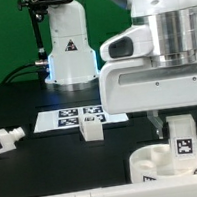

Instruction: Assemble stool

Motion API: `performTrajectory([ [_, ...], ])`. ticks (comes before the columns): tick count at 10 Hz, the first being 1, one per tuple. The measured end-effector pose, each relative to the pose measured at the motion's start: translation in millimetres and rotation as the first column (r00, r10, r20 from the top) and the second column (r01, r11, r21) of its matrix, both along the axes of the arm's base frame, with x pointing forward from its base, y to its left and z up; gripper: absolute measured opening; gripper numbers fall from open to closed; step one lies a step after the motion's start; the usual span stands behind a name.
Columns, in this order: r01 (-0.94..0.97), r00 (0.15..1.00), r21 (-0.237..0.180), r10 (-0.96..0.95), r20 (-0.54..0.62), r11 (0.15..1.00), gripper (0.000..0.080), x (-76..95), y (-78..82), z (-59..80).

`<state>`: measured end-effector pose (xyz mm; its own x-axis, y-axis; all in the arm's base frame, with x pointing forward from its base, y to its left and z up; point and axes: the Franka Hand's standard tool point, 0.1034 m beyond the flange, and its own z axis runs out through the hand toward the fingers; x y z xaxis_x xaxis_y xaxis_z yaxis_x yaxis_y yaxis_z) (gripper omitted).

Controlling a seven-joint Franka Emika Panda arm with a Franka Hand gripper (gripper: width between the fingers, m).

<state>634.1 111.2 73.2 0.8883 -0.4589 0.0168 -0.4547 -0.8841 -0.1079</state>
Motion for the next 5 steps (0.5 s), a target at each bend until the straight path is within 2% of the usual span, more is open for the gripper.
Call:
performTrajectory([
  [1,0.008,1.000,-0.009,-0.008,-0.001,1.000,0.0341,-0.4,1.6,-0.1],
  [3,0.162,0.987,0.006,-0.162,-0.015,0.987,0.0341,-0.3,1.1,-0.1],
  [4,0.272,0.962,0.013,-0.272,-0.027,0.962,0.0341,-0.5,2.2,0.2],
  [5,0.457,0.888,0.015,-0.456,-0.054,0.889,0.0341,-1.3,4.7,1.8],
])
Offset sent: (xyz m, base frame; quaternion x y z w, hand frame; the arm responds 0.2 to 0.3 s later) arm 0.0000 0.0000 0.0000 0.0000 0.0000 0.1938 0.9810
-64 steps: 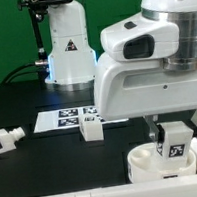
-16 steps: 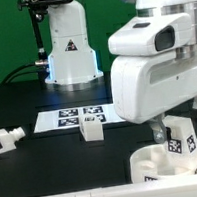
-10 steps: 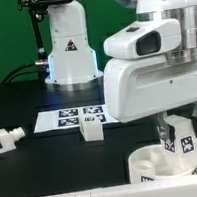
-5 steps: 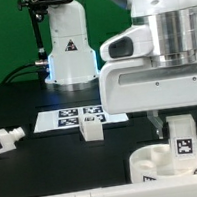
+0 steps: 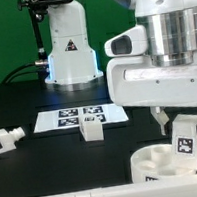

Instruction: Assemble stool

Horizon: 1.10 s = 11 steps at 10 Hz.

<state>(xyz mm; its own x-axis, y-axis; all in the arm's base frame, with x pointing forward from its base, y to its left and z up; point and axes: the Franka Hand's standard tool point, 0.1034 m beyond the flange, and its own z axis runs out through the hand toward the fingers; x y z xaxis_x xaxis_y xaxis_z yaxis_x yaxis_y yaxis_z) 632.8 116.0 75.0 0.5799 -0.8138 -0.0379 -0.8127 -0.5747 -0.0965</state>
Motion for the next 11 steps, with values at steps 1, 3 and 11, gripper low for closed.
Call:
performTrajectory([
  [1,0.237,0.972,0.026,-0.236,-0.019,0.971,0.0341,-0.2,4.5,-0.3],
  [3,0.462,0.887,0.057,-0.461,-0.029,0.885,0.0341,0.1,9.1,-0.9],
  [11,0.618,0.786,0.087,-0.615,-0.062,0.781,0.0534,0.9,11.8,-1.6],
])
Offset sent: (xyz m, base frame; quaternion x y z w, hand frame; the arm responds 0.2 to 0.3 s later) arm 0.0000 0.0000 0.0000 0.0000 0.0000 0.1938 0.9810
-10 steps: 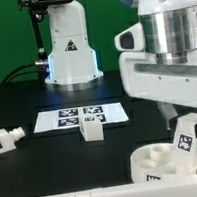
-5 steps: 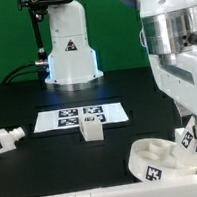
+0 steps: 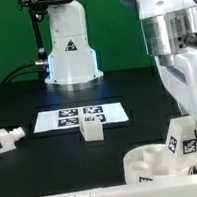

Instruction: Assemble stool

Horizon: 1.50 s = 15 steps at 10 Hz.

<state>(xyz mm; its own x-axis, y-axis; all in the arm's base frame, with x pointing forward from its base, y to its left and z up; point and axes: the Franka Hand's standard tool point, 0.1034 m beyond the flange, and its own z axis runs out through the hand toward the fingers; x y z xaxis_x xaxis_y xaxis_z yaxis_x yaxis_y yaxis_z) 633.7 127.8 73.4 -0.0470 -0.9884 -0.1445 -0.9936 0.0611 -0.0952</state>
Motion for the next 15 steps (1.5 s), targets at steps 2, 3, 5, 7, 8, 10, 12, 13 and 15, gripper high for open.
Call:
performTrajectory([
  [2,-0.174,0.984,-0.017,0.174,0.025,0.985,0.0639,1.3,-4.1,3.1],
  [3,-0.350,0.935,-0.038,0.351,0.038,0.936,0.0639,0.9,-6.0,8.7],
  [5,-0.593,0.803,-0.052,0.595,0.028,0.803,0.0648,-7.2,1.8,18.6],
  [7,-0.658,0.750,-0.067,0.661,0.035,0.750,0.0649,-6.5,-1.7,15.6],
  [8,-0.722,0.687,-0.080,0.726,0.041,0.687,0.0649,-6.5,-2.1,15.6],
  [10,-0.900,0.409,-0.145,0.912,0.041,0.410,0.0649,-4.9,-4.7,23.2],
  [12,-0.976,0.102,-0.190,0.995,0.011,0.102,0.0649,-7.4,-5.9,24.3],
  [13,-0.979,0.067,-0.194,0.998,0.007,0.068,0.0649,-7.2,-7.2,23.9],
  [15,-0.976,-0.069,-0.207,0.998,-0.011,-0.070,0.0649,-6.9,-10.4,23.5],
])
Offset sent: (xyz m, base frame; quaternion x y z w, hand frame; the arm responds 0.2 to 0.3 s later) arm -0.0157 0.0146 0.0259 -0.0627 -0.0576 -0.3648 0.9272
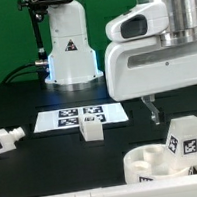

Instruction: Assemble stool

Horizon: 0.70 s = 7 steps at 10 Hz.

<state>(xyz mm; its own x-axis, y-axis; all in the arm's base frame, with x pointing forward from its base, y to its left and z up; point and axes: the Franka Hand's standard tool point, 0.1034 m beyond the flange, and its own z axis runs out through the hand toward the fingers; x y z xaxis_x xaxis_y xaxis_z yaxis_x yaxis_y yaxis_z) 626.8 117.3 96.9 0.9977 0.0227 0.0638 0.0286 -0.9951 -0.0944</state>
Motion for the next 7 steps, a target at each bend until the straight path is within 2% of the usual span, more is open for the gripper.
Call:
performTrajectory([
  [1,-0.128,0.992,-0.026,0.128,0.010,0.991,0.0649,0.1,-0.6,0.1],
  [2,-0.386,0.921,-0.087,0.389,0.018,0.918,0.0649,0.5,2.1,0.3],
  [3,-0.528,0.847,-0.108,0.531,0.005,0.842,0.0649,-5.5,10.8,-2.6],
  [4,-0.623,0.778,-0.119,0.628,-0.003,0.773,0.0649,-6.2,9.7,-2.8],
  [7,-0.744,0.662,-0.136,0.750,-0.015,0.654,0.0649,-5.2,3.8,-4.5],
])
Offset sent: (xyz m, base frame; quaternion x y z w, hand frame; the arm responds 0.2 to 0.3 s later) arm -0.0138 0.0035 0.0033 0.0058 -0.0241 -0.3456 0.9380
